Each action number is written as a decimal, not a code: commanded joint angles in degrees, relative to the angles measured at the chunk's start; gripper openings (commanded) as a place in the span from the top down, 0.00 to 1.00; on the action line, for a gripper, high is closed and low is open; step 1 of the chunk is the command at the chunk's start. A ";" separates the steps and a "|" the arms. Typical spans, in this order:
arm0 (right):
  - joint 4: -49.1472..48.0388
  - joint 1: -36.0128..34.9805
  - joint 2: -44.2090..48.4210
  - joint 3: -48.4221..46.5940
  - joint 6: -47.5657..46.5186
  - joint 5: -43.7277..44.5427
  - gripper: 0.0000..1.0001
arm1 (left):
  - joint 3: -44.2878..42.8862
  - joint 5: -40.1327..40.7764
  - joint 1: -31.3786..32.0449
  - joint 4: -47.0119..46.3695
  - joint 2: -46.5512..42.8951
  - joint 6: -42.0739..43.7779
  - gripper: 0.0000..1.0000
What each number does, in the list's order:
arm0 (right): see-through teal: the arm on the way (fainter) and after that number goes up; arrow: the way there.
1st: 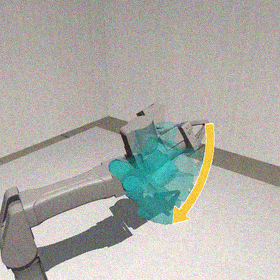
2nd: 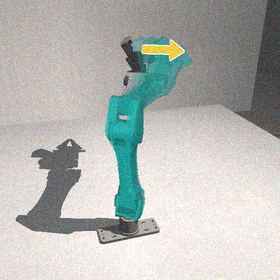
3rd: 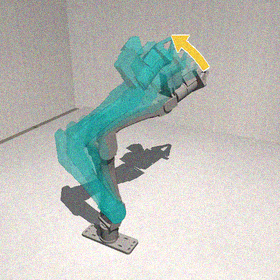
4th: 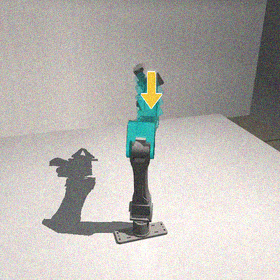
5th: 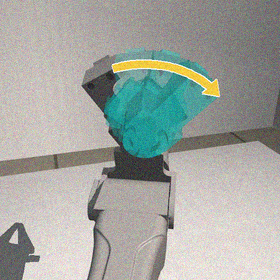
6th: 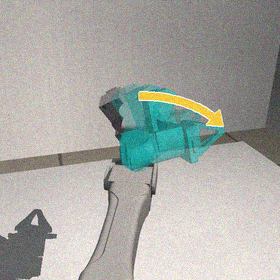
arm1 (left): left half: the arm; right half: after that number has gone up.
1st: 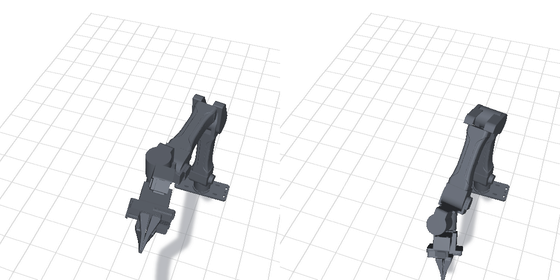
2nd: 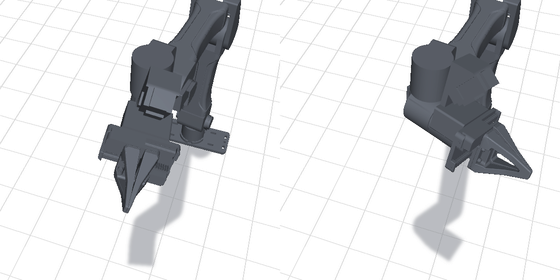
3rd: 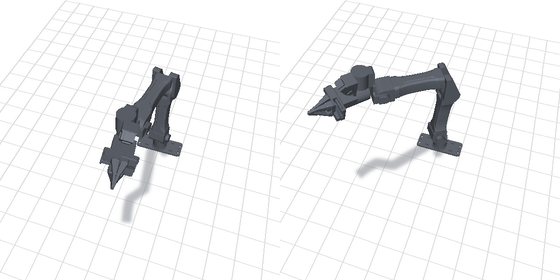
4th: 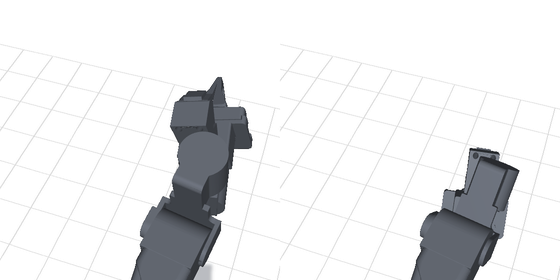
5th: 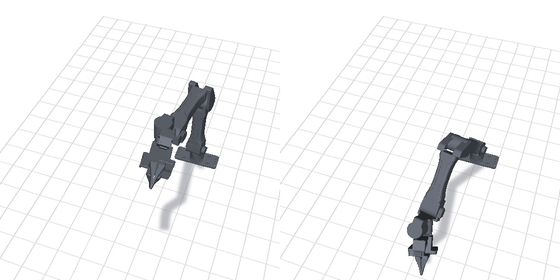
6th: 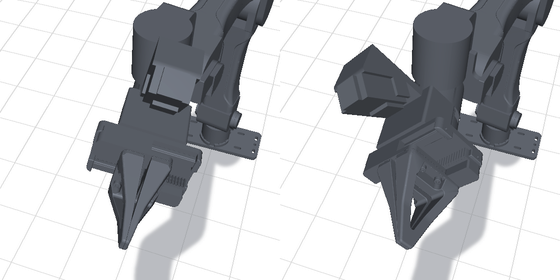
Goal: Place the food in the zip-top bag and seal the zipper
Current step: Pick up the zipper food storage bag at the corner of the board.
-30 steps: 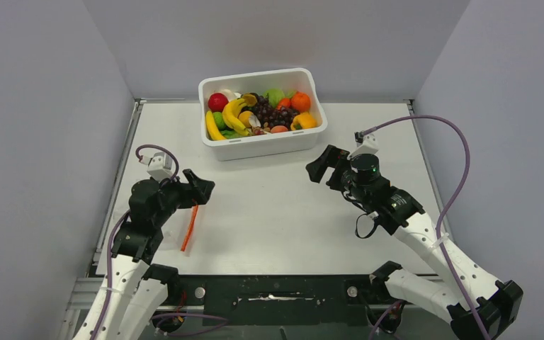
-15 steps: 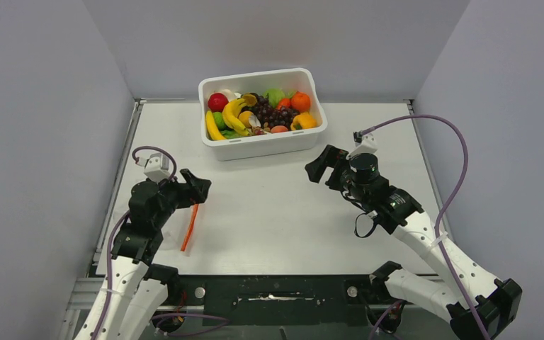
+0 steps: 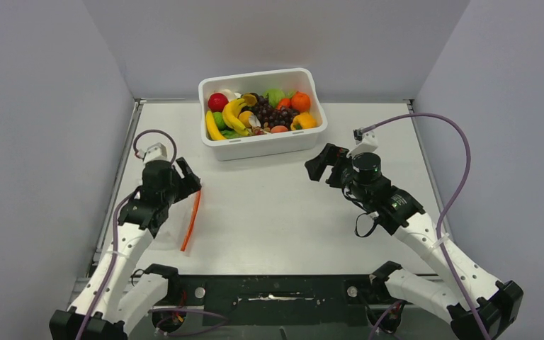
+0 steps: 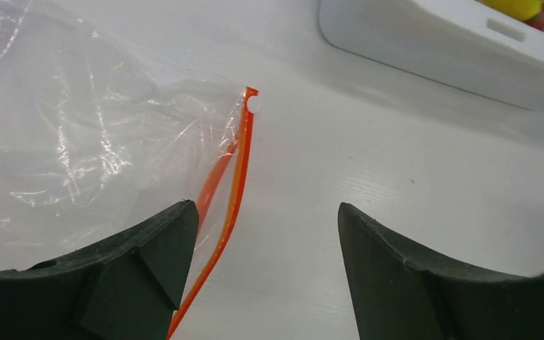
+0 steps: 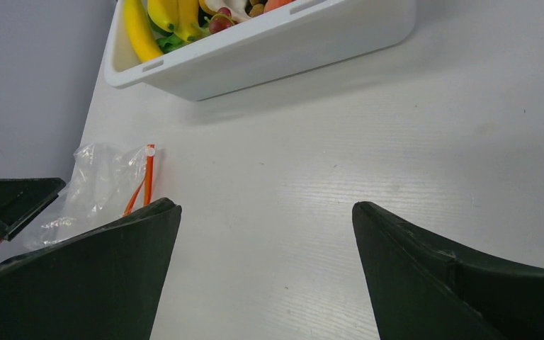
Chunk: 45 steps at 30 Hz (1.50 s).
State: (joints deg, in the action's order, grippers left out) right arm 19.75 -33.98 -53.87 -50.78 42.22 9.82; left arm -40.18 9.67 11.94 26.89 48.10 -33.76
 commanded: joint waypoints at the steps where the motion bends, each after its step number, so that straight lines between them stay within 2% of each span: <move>1: -3.33 -0.29 2.70 -2.22 -1.86 -0.03 0.02 | -7.19 7.08 -0.26 8.26 7.44 -2.69 0.28; 4: -2.35 -0.21 4.30 -2.27 -2.70 -0.24 0.02 | -10.98 4.70 -0.24 11.81 13.86 1.00 0.29; 6: -2.37 -0.15 5.66 -1.65 -3.67 -0.04 0.02 | -13.07 4.52 0.26 13.79 18.36 1.94 0.33; 16: -0.72 0.48 8.61 -1.82 -6.53 0.66 0.02 | -16.26 11.71 8.61 14.93 33.12 1.97 0.40; 27: -0.81 0.58 12.18 0.91 -5.74 2.10 0.02 | -17.99 24.52 12.43 18.27 38.84 1.11 0.48; 37: 0.50 0.58 12.24 0.33 -5.09 2.46 0.02 | -17.48 25.70 14.08 16.76 44.40 2.08 0.49; 39: 0.55 0.55 12.24 0.57 -4.91 2.55 0.02 | -17.62 25.97 14.60 16.81 45.66 2.16 0.54; 42: 0.49 0.58 12.38 1.04 -4.39 2.73 0.02 | -18.86 24.76 15.80 17.76 47.39 2.76 0.75; 45: -0.04 0.58 12.30 2.01 -4.16 2.79 0.02 | -20.25 24.17 17.85 19.59 48.36 2.58 0.90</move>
State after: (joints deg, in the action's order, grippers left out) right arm 21.65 -33.74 -42.11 -49.82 37.32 11.27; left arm -56.47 33.41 27.42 44.75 95.70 -31.16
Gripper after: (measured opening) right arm 0.977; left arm 0.179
